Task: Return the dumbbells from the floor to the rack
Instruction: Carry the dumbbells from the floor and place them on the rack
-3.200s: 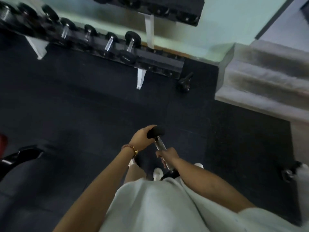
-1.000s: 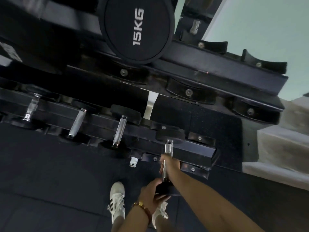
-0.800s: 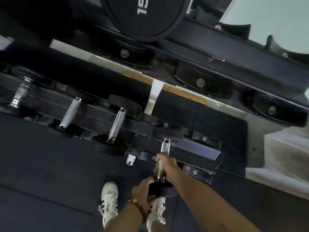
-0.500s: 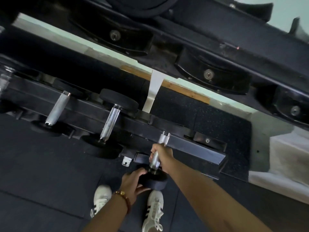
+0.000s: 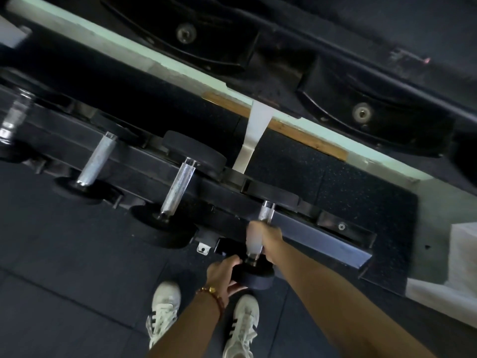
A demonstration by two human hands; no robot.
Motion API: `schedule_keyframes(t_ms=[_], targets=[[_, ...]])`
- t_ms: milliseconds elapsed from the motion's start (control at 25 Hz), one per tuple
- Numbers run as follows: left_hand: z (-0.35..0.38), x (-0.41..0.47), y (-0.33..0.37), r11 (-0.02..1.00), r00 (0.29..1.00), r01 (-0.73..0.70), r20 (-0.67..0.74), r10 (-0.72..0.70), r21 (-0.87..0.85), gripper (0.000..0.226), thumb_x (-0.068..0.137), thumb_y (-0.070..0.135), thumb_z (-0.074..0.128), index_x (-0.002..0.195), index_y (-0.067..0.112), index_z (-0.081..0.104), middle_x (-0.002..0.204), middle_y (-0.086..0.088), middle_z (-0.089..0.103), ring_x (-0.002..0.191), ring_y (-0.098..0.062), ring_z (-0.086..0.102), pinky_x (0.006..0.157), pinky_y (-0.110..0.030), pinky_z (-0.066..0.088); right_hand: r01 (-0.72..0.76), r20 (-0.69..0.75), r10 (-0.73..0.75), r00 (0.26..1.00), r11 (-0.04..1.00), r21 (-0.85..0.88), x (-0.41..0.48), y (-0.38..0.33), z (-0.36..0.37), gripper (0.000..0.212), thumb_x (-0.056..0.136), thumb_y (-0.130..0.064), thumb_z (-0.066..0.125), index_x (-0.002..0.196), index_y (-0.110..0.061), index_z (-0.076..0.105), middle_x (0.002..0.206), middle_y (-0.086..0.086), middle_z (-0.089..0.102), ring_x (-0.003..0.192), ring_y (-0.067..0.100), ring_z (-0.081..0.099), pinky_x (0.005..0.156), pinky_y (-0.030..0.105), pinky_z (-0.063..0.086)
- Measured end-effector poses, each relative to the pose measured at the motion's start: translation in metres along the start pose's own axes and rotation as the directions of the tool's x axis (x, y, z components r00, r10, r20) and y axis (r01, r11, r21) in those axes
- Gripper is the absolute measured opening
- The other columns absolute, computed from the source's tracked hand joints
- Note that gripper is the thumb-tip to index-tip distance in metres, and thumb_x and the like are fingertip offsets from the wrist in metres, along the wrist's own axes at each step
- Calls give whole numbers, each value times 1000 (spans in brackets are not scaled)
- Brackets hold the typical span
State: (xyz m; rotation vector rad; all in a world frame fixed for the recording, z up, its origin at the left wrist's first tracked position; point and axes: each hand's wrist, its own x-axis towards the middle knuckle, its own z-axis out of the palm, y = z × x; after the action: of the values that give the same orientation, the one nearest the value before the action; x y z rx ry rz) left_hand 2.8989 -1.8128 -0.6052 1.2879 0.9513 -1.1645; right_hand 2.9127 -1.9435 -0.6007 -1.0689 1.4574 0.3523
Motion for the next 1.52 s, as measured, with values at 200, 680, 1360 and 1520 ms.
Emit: schedule_keyframes(t_ms=[200,680,1360,1520], targets=[[-6,1,11,999,998,32,50,-33,35,7,92,13,55,98,9,56,87,-9,61,75,-21,59,51,-34,54,54,70,-41,997,979,-195,6,3,2,21,86,-34,66,83,-15,58,69,-1,64,62,8,63,58,21,51],[17,-17,-26,987,983,-156,-105,151,-41,64,85,14,66,139,10,31,121,-6,50,104,-22,50,80,-36,45,129,-19,-141,990,947,-294,-12,-1,2,60,88,-27,63,131,3,35,124,17,57,113,30,55,84,29,41],[-5,-237,118,-61,595,-753,717,363,656,20,96,12,45,108,22,58,108,12,62,99,1,58,83,-4,42,597,112,-589,800,765,-240,-232,-36,-142,17,94,-9,53,81,-19,56,77,-2,58,70,8,55,63,14,45],[24,-345,120,-536,407,-723,896,178,435,25,91,8,45,106,20,61,112,6,65,96,-11,61,85,-25,48,710,67,-773,631,541,-451,-348,-27,-196,28,90,-3,56,76,-28,55,80,-11,59,67,-7,54,63,14,42]])
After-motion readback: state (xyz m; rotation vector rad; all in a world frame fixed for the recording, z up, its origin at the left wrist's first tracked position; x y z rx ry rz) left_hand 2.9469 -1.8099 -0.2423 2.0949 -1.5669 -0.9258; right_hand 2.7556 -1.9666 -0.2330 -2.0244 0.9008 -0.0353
